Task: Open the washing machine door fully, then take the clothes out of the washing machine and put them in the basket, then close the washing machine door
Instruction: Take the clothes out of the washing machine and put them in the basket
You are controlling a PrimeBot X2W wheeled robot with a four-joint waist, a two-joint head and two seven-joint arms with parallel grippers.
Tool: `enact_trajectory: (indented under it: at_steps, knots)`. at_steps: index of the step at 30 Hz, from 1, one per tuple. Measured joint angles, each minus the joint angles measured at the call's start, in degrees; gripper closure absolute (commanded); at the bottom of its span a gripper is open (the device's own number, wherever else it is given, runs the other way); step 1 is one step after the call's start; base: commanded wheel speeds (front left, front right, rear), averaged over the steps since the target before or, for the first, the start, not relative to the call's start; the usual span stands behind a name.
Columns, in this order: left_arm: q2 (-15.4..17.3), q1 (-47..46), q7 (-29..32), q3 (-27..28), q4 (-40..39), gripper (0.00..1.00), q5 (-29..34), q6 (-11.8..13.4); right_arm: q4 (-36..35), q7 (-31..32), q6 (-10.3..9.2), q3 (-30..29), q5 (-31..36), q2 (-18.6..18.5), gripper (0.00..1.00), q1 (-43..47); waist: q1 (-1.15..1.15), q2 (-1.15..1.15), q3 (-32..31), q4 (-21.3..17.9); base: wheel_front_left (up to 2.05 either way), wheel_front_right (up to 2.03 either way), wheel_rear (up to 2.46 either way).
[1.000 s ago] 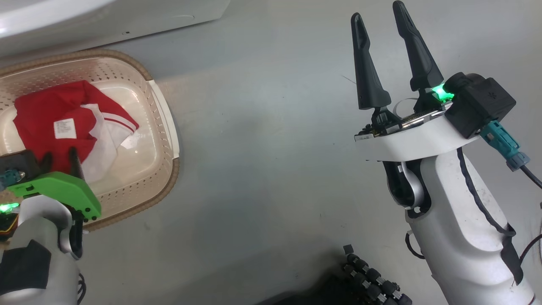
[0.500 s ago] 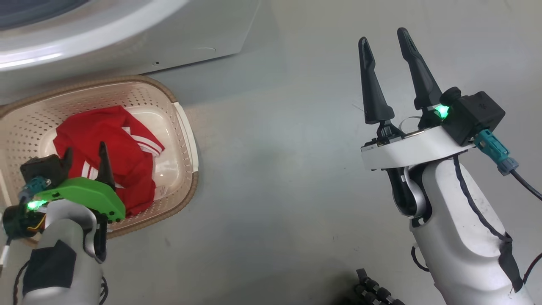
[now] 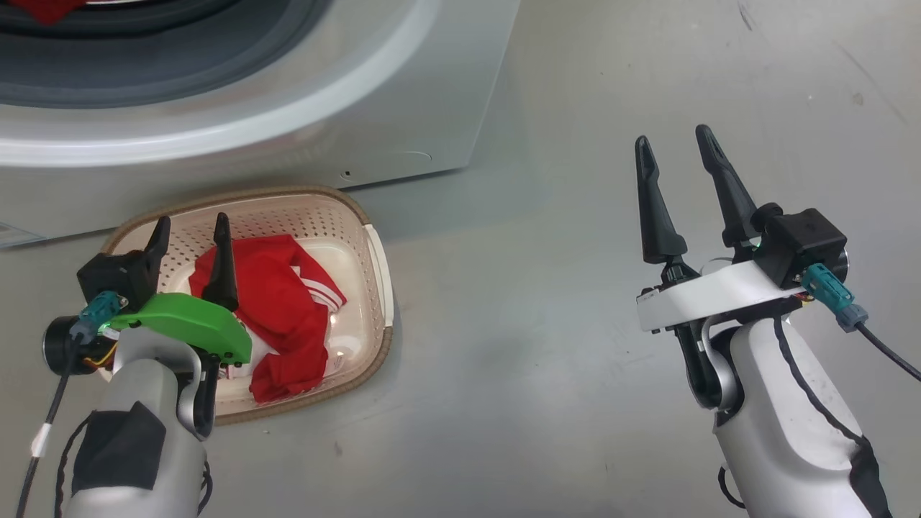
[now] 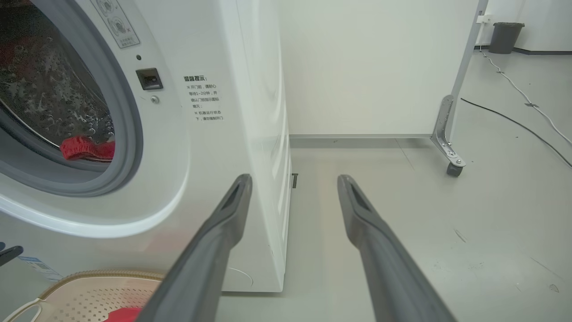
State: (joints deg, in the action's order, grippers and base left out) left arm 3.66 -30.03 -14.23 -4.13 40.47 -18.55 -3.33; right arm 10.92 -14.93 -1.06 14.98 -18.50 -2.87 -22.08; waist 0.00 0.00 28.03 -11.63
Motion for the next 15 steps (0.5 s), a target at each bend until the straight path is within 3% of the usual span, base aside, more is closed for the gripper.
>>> enact_trajectory:
  at_steps: [15]
  knots:
    - [-0.5, 5.4, 0.0, -1.0, -10.9, 0.0, 2.5, 1.0, 2.7, 0.0, 1.01, -1.8, 0.9, 0.0, 0.0, 5.8, 0.0, 0.0, -10.5, 5.4, 0.0, 0.0, 0.0]
